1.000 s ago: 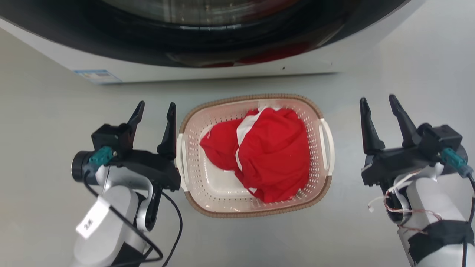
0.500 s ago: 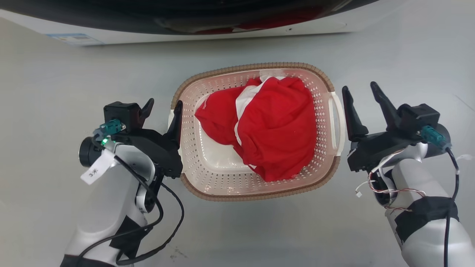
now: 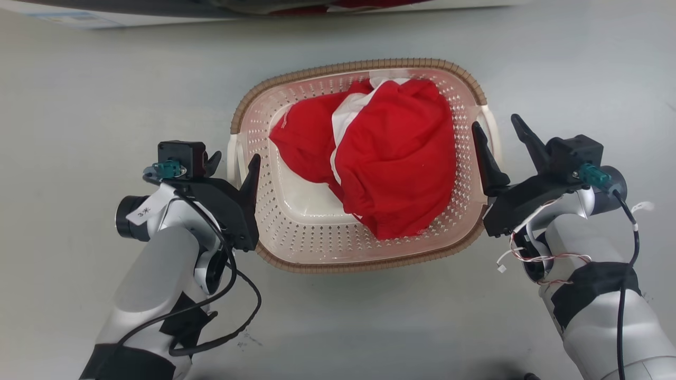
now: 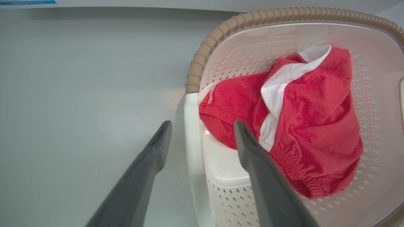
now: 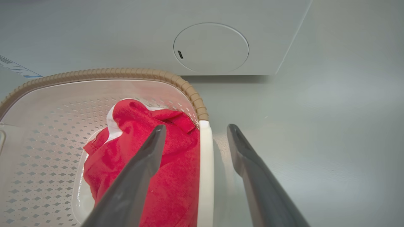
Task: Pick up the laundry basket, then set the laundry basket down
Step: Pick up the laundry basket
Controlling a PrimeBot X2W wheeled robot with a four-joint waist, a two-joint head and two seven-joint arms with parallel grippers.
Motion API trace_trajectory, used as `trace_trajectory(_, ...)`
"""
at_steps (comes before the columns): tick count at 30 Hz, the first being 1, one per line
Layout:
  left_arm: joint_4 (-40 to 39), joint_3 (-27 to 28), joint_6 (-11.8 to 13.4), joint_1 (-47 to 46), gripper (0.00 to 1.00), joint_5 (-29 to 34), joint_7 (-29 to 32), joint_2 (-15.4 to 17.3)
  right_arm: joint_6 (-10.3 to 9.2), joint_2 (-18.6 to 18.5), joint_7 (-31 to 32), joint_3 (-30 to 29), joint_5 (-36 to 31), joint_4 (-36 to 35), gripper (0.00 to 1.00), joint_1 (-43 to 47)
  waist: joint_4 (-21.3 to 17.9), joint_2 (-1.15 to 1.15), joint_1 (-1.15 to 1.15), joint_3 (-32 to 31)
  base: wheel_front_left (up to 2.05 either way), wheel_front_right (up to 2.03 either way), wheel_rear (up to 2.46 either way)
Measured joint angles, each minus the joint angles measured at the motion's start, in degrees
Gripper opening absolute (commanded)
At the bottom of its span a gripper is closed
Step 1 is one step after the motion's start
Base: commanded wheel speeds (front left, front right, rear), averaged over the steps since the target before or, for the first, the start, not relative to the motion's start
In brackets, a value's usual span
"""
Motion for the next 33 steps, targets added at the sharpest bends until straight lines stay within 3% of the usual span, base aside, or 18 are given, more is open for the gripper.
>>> trace_trajectory(13, 7.24, 0.01, -0.1, -5.18, 1.0, -0.01, 0.53, -0.36, 0.22, 0.88, 0.4, 2.32, -0.33, 5.92, 1.0, -4.74, -0.26, 0.0, 0.0, 4.92, 0.0, 0.0, 0.0)
trace_trajectory(14, 7.61, 0.02, -0.19, -5.5, 0.85, -0.01, 0.53, -0.37, 0.27, 0.91, 0.4, 2.4, -0.34, 6.31, 1.0, -5.02, -0.26, 0.0, 0.0, 5.19, 0.0, 0.0, 0.0)
trace_trajectory(15, 8.13, 0.02, -0.53, -5.81, 0.02, -0.03, 0.49, -0.38, 0.33, 0.97, 0.4, 2.54, -0.33, 6.89, 0.21, -5.36, -0.26, -0.01, 0.0, 5.42, 0.0, 0.0, 0.0)
trace_trajectory(16, 8.72, 0.0, -0.52, -6.09, 0.0, -0.15, 0.52, -0.47, 0.33, 1.01, 0.4, 2.65, -0.33, 7.35, 0.0, -5.58, -0.26, 0.0, 0.0, 5.58, 0.0, 0.0, 0.0)
trace_trajectory(33, 15.64, 0.01, -1.59, -8.77, 0.0, -1.41, -0.65, -2.46, 0.51, 1.81, 0.38, 3.57, 0.55, 14.28, 0.0, -7.9, -0.01, -0.01, -0.01, 3.33, 0.0, 0.0, 0.0)
